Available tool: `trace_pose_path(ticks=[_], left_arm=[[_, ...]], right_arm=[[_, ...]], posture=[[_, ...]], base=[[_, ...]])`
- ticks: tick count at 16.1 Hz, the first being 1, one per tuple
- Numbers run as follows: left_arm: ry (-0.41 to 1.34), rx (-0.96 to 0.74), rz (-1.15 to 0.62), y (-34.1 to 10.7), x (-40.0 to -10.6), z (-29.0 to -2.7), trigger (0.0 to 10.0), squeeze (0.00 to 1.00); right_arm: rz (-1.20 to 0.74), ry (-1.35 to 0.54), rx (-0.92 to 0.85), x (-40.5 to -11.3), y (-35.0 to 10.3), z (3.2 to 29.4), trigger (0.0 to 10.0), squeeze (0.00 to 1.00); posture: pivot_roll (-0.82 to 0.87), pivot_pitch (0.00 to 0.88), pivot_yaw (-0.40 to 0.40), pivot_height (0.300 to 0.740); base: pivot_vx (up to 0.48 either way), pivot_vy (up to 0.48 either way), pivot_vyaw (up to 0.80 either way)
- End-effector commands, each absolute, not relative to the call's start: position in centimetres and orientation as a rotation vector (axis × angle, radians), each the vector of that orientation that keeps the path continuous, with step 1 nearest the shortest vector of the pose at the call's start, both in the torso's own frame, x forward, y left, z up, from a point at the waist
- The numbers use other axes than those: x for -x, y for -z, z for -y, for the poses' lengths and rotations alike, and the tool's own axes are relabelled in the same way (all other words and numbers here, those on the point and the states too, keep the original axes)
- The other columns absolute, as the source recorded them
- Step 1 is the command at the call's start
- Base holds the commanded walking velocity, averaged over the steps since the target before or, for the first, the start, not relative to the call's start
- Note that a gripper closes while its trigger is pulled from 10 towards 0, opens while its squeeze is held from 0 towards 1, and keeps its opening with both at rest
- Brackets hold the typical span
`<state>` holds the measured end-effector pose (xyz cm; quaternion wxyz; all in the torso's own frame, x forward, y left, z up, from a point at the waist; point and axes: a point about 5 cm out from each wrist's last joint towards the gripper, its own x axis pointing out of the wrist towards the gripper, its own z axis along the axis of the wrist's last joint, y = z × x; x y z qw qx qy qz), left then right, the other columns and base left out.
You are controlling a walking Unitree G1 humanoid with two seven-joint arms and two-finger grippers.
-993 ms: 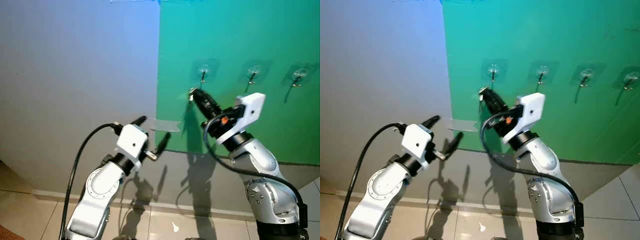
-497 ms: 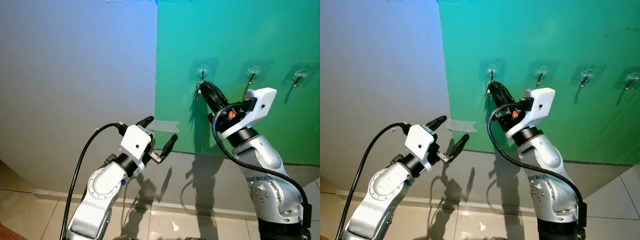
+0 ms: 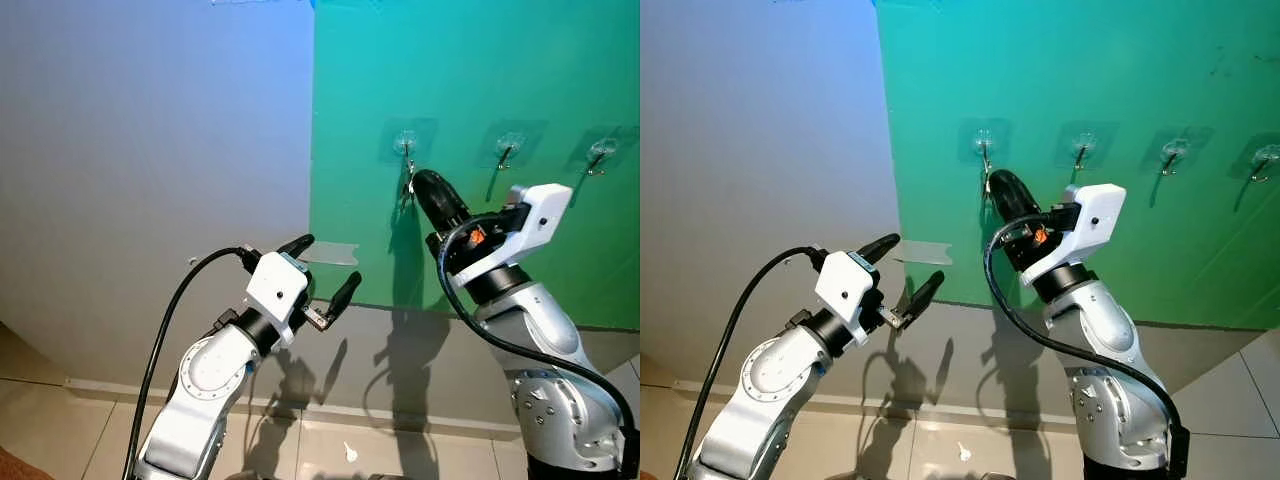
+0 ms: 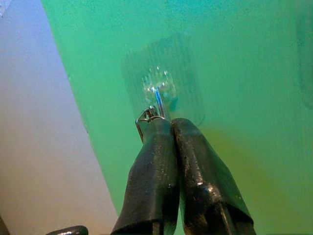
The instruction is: Hang keys on a hook
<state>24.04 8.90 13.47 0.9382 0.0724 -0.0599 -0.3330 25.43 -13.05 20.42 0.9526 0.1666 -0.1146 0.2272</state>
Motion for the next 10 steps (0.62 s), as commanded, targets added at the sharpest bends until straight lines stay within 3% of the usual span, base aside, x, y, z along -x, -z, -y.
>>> trace_pose_path(ticks=[1,8,10], left_arm=[[0.702,-0.146,0.137,-13.9,-23.8,-8.6,10.0,0.00],[0.721,-0.146,0.144,-14.1,-23.8,-8.3,10.0,0.00],[0.727,-0.146,0.144,-14.1,-23.8,-8.2,10.0,0.00]], right_arm=[[0.251,-0.453,-0.346,-25.2,-21.1,13.4,10.0,0.00],[0.243,-0.468,-0.336,-25.2,-21.5,13.2,10.0,0.00],[0.144,-0.486,-0.260,-24.9,-19.7,12.9,10.0,0.00]], posture=[[-0.08,0.000,-0.022,0.718],[-0.08,0.000,-0.030,0.718],[-0.08,0.000,-0.028,0.718]], base=[[0.000,0.000,0.00],[0.000,0.000,0.00],[0.000,0.000,0.00]])
